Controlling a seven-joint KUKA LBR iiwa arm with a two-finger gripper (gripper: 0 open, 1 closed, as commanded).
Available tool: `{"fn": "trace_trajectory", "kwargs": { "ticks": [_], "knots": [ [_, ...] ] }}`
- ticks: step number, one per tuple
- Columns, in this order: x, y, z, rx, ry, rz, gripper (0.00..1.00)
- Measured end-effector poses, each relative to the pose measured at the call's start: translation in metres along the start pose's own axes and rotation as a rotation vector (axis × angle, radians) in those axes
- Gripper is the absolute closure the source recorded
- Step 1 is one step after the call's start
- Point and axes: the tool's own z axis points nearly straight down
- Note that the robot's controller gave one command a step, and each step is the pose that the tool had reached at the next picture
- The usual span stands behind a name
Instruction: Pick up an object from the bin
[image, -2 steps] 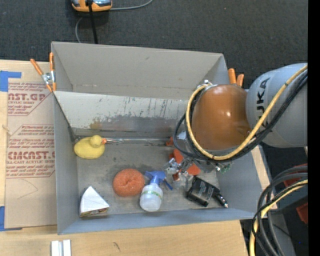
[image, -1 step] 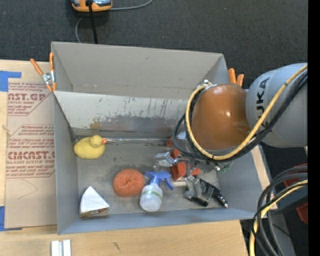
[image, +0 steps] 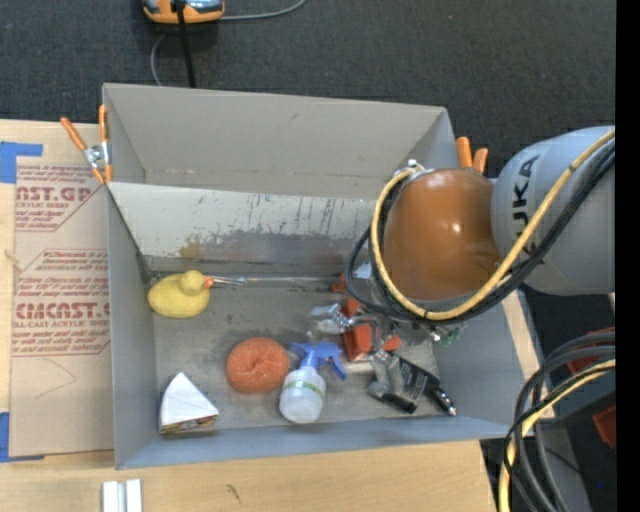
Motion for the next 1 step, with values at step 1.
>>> {"fn": "trace_trajectory", "kwargs": {
  "ticks": [1],
  "knots": [
    [-0.0292, 0.0100, 0.0003, 0.002, 0.003, -0.089, 0.00]
  ]
}}
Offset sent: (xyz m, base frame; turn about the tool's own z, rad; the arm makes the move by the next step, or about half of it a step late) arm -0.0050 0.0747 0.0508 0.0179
